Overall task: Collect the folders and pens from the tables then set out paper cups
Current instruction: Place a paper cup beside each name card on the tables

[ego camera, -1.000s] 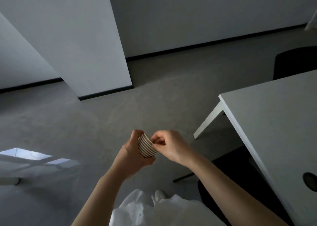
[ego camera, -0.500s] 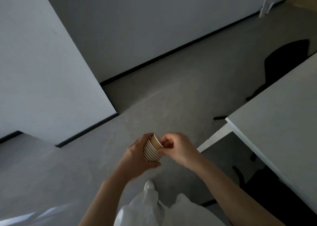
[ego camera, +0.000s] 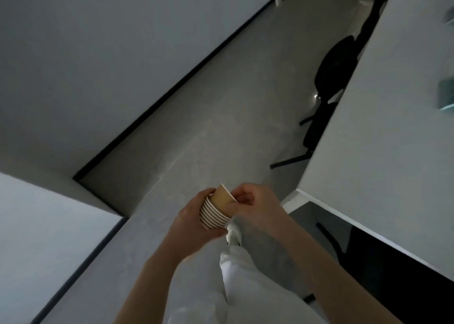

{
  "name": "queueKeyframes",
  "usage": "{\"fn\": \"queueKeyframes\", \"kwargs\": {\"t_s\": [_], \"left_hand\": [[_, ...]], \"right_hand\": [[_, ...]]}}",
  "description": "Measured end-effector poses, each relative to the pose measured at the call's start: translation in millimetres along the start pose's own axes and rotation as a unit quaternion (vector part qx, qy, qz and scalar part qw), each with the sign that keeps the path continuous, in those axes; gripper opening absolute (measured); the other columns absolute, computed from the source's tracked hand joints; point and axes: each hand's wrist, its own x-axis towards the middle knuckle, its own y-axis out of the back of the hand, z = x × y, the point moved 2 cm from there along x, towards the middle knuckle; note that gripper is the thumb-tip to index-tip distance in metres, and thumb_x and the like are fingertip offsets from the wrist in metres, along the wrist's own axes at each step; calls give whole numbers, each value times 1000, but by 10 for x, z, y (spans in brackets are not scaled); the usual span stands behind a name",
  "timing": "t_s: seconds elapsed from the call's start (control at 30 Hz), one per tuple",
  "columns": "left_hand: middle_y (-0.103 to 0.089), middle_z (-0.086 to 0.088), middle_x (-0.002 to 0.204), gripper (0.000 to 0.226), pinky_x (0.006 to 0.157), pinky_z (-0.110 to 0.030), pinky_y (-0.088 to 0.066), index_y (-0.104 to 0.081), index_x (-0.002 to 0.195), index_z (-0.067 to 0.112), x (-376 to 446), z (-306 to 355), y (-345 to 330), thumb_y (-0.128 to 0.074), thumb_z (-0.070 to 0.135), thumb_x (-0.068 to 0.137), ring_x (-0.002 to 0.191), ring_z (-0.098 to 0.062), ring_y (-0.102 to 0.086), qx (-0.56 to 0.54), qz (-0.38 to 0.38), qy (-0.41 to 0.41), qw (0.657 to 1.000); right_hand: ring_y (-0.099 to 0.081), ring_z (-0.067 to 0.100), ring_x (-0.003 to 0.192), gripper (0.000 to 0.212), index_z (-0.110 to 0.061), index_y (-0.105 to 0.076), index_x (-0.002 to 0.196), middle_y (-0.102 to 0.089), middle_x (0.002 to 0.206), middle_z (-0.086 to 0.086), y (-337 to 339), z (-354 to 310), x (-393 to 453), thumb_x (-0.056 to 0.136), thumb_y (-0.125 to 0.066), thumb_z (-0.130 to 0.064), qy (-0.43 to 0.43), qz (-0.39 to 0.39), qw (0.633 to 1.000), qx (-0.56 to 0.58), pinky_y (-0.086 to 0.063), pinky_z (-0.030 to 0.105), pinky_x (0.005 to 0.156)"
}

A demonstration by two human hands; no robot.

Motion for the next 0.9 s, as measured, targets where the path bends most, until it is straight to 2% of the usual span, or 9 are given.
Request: {"fn": "queueKeyframes", "kwargs": {"t_s": [0.1,0.23,0.37,0.5,0.6,0.67,0.73,0.83,0.9], "left_hand": [[-60,20,112,92,72,-12,-43,-41,133,43,641,170,101,-89,31,56,97,1,-60,8,-24,-18,1000],[-59,17,121,91,83,-20,-47,-42,136,41,1414,456,259,-88,26,58,102,1,-59,10,-23,-40,999],[-56,16,126,90,91,-27,-47,-41,139,38,2162,770,390,-87,23,63,108,-5,-58,16,-24,-77,997],[-60,16,114,89,75,-13,-45,-41,138,38,2780,964,468,-87,21,64,94,2,-60,11,-44,-95,994],[-59,18,99,88,60,-8,-46,-39,135,41,3220,1068,512,-86,18,64,80,5,-60,9,-57,-101,993],[-58,19,95,91,60,-9,-48,-35,136,45,3501,1127,524,-84,15,65,77,3,-60,1,-79,-93,992],[-58,18,92,95,60,-9,-49,-29,138,46,3859,1200,534,-82,12,67,75,3,-60,-2,-112,-90,990],[-62,8,98,90,61,-15,-50,-33,135,36,4391,1341,580,-83,10,65,80,-5,-64,-6,-154,-89,984],[-62,4,95,82,59,-22,-53,-38,128,32,4702,1462,614,-84,11,64,78,-11,-65,2,-174,-102,979]], "right_hand": [[-70,11,76,16,-25,-68,79,-72,77,-4,290,-44,532,71,-75,-14,-12,17,1000,10,-56,27,73],[-69,25,83,14,-14,-67,90,-72,89,11,706,-138,1171,77,-70,-9,-16,36,999,21,-55,35,75],[-61,20,77,22,-1,-65,104,-67,92,16,1116,-254,1739,82,-64,-4,-32,57,997,37,-48,25,63],[-62,17,78,15,-5,-66,98,-68,88,13,1368,-331,2096,83,-64,-3,-34,103,990,85,-51,34,71],[-61,-2,66,23,-25,-62,83,-65,76,-11,1524,-351,2338,84,-65,-2,-30,131,981,137,-50,17,63],[-59,-2,63,27,-28,-61,80,-65,75,-7,1621,-354,2503,85,-63,-2,-45,155,977,140,-47,13,60],[-57,7,67,22,-22,-62,81,-63,73,5,1730,-359,2716,85,-60,0,-63,185,970,148,-47,20,61],[-60,16,76,30,-28,-59,81,-63,78,-2,1892,-412,3037,83,-59,1,-87,230,955,169,-53,39,72],[-60,15,77,33,-31,-58,79,-63,78,-7,2012,-442,3235,84,-58,1,-103,259,946,167,-51,36,74]]}}
